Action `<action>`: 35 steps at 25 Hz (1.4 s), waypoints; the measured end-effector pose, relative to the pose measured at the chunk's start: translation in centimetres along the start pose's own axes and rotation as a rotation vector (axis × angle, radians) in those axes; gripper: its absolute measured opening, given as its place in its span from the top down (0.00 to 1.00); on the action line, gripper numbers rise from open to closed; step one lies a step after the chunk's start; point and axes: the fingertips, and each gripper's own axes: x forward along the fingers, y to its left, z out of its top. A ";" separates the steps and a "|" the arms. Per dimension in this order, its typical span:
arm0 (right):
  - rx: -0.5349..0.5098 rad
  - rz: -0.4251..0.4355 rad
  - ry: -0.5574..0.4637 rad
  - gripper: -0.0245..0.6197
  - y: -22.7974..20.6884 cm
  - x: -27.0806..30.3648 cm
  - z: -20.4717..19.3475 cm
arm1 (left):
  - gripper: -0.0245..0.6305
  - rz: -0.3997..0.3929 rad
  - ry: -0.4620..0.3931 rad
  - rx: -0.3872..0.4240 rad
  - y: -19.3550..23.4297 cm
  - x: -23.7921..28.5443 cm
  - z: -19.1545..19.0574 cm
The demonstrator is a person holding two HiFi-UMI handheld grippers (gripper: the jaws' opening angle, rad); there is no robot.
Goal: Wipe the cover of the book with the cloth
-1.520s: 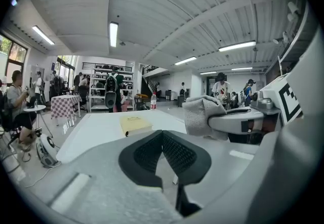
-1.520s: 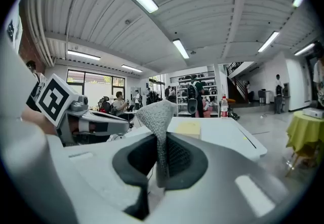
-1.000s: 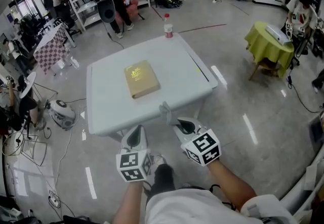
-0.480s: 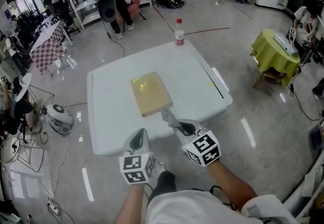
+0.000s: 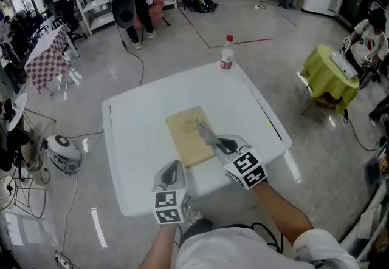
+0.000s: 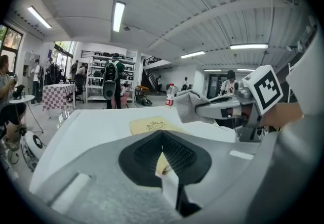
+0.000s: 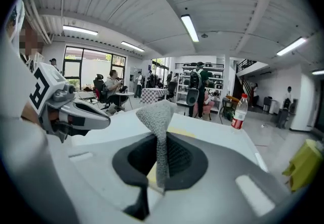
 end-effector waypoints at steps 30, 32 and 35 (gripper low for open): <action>-0.444 0.222 0.197 0.94 -7.2 16.8 -2.0 | 0.95 0.198 0.055 -0.083 3.2 4.8 -0.9; -0.439 0.260 0.199 0.94 -6.7 16.6 -2.3 | 0.95 0.204 0.053 -0.091 3.4 4.9 -0.9; -0.410 0.301 0.183 0.94 -5.8 15.7 -2.3 | 0.95 0.205 0.062 -0.098 3.6 5.3 -1.2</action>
